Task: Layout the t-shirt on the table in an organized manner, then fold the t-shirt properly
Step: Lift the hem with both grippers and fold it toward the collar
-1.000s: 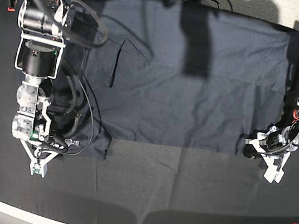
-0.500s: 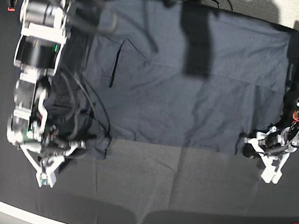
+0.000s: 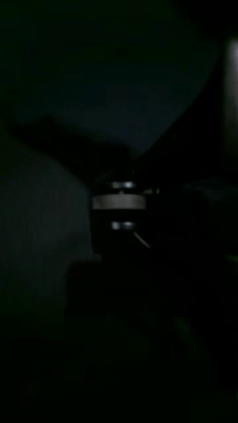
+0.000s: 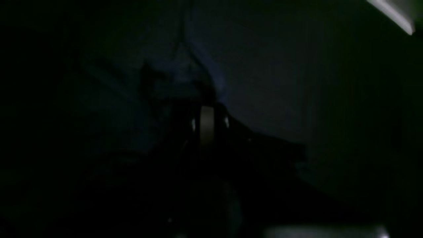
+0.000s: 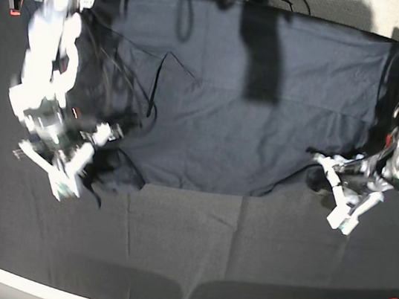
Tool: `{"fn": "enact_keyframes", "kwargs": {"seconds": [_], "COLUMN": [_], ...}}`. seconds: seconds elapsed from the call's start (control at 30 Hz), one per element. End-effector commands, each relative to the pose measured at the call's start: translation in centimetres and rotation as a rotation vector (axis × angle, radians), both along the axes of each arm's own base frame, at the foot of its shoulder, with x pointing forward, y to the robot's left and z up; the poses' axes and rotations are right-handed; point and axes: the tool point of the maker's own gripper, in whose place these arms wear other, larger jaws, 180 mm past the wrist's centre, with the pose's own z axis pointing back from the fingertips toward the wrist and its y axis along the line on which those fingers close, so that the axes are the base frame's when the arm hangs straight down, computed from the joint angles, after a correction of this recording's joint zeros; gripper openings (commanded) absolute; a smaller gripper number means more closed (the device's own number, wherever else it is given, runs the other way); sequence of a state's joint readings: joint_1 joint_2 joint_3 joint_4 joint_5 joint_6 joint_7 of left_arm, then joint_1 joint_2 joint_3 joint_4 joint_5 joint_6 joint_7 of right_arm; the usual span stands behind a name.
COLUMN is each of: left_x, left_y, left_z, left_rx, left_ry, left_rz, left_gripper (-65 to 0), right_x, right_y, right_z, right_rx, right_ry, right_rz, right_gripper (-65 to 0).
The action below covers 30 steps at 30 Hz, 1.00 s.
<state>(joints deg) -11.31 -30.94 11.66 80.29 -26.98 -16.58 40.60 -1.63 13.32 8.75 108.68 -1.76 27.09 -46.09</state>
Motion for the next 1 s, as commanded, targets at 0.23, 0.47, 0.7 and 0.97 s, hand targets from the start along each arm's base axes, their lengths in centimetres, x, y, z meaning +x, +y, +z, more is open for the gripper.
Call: {"fn": "enact_keyframes", "kwargs": {"seconds": [0.23,0.47,0.7,0.97], "left_x": [-2.8,-6.5,-9.7,-12.0], "left_y": [0.0,0.4,2.3,2.9], "left_z": [5.3,4.2,1.3,0.0], "left_rx": [0.208,0.314,0.437,0.48], "left_ry": [-0.179,-0.167,-0.065,0.022], "left_rz": [-0.047,-0.05,-0.039,-0.039], "left_gripper": [-65.0,-65.0,-65.0,-65.0], "right_x": [-4.4,-8.3,-10.7,-11.3], "right_y": [-2.6,-4.9,-7.6,-8.5], "right_z": [-0.1,-1.4,-0.6,-0.1], "right_rx": [-0.049,-0.035,-0.027,0.001], "right_ry": [0.018,0.081,0.084,0.083], "right_rz": [-0.021,-0.054,-0.11,-0.124], "right_gripper": [-65.0,-65.0,-65.0,-65.0]}}
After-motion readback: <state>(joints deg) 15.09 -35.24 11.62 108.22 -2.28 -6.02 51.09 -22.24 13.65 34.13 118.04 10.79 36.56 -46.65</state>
